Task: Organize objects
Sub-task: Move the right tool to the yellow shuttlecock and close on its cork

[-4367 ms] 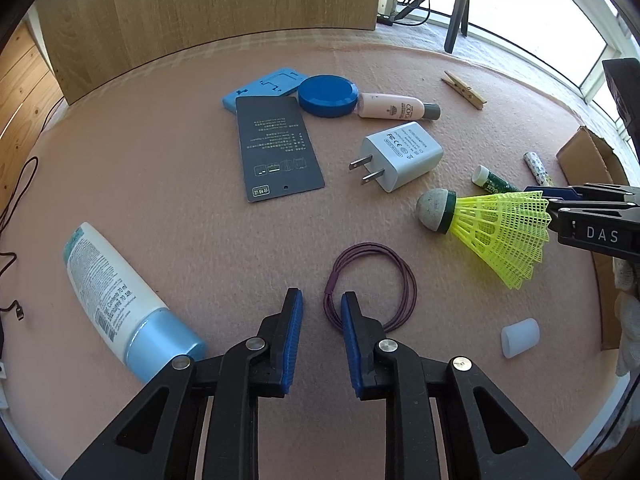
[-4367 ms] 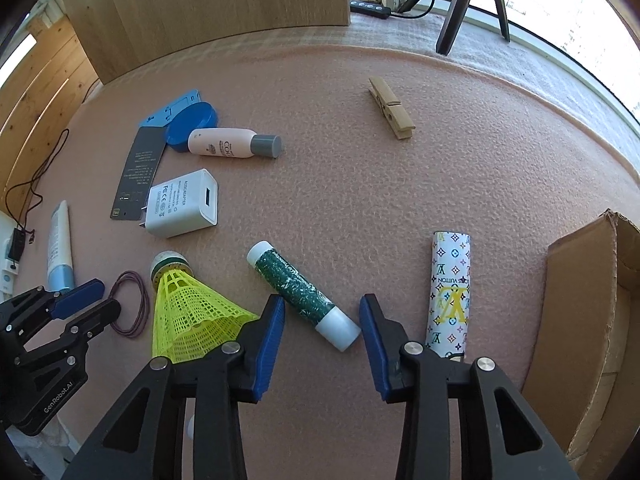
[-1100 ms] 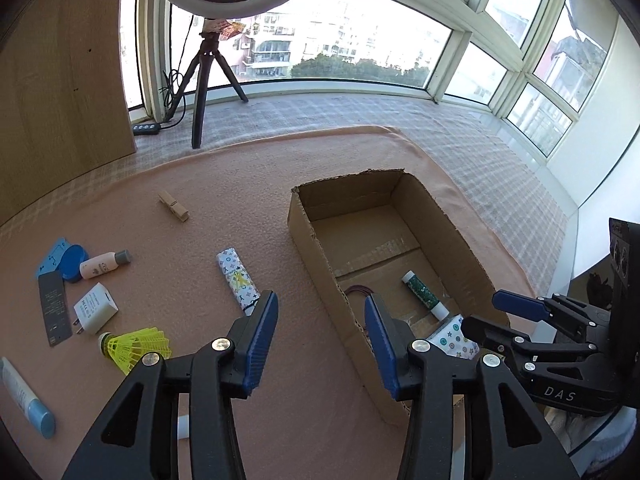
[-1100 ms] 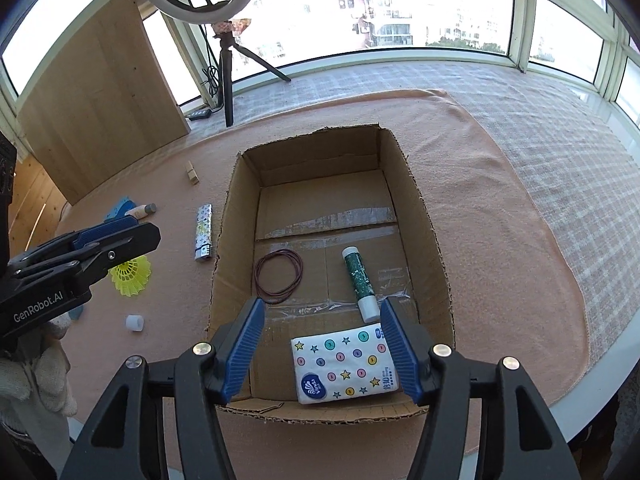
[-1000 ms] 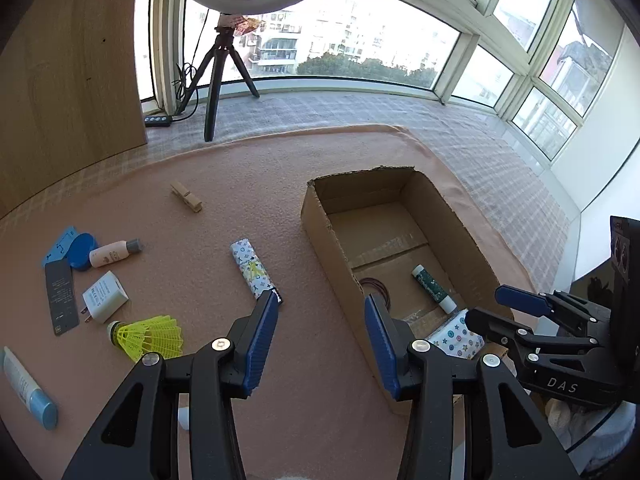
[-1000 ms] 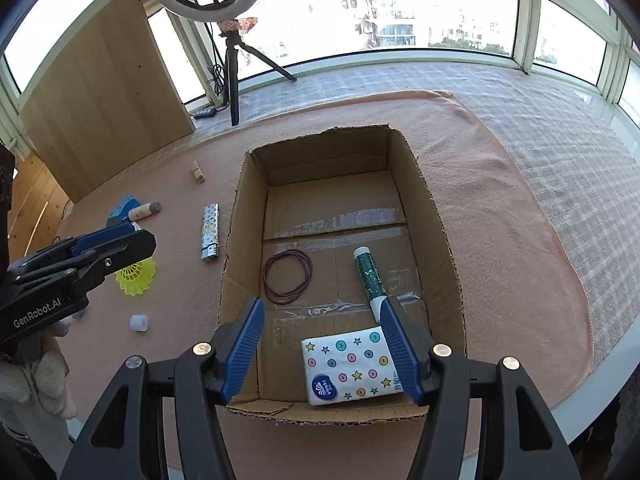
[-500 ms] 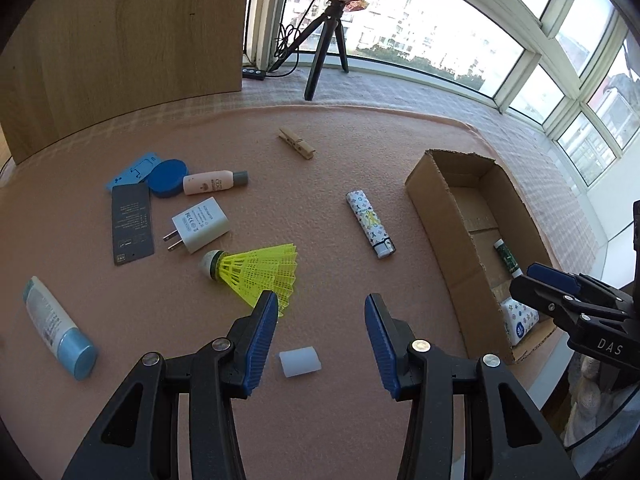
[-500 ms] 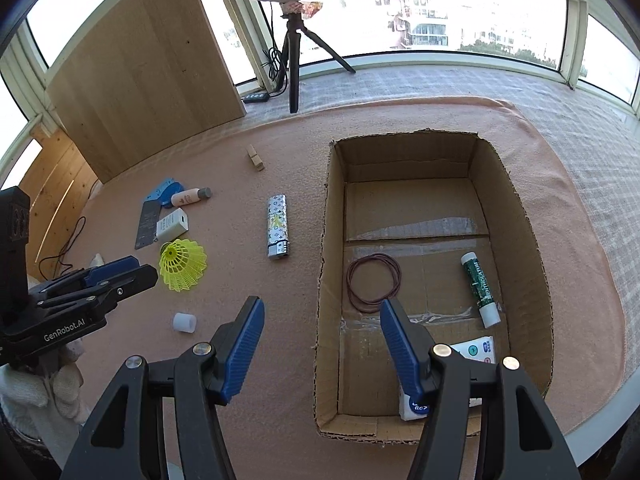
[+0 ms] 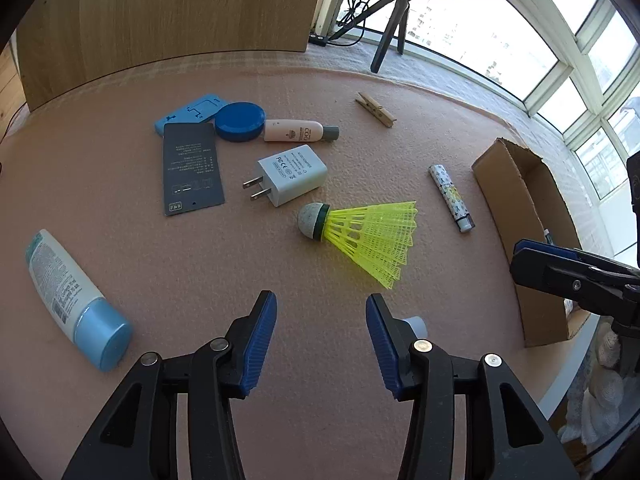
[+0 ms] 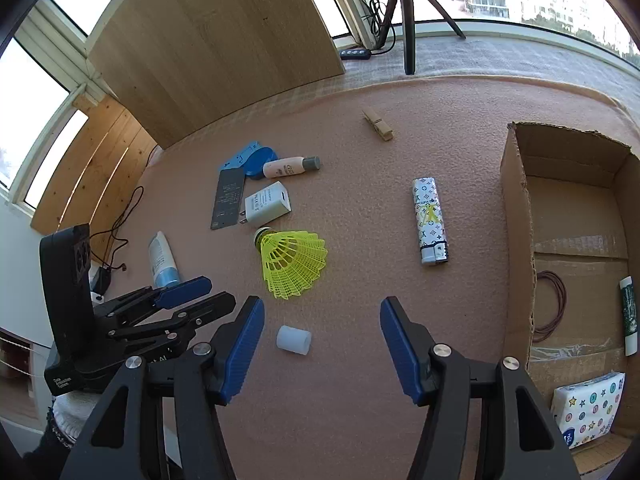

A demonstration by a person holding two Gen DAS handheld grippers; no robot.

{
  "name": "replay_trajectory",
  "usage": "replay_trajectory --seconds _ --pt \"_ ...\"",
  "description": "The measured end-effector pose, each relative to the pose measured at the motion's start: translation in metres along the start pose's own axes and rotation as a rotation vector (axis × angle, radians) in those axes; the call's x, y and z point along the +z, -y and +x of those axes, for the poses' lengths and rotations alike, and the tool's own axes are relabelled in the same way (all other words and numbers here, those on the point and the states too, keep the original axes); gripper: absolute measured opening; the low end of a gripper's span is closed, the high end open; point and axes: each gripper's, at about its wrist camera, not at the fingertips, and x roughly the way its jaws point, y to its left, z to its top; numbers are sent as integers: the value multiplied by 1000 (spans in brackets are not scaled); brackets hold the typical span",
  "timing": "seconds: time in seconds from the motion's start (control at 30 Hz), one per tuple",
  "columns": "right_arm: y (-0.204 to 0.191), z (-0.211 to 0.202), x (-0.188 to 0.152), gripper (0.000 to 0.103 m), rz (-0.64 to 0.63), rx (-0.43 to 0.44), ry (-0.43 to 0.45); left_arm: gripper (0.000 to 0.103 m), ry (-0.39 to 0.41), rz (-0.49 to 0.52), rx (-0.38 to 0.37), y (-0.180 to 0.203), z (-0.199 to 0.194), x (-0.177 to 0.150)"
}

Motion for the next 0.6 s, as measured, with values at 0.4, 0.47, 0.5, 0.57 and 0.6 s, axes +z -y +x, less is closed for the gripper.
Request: replay_trajectory --seconds 0.4,0.47,0.5,0.57,0.6 --pt "-16 51 22 57 49 84 -95 53 -26 47 -36 -8 23 10" --pt "-18 58 25 57 49 79 -105 53 -26 56 -43 -8 25 12" --pt "-18 61 26 56 50 76 -107 53 -28 60 -48 -7 27 13" --pt "-18 66 29 56 56 74 -112 53 -30 69 -55 -5 29 15" --pt "-18 69 30 56 58 77 -117 53 -32 71 -62 -4 30 16"
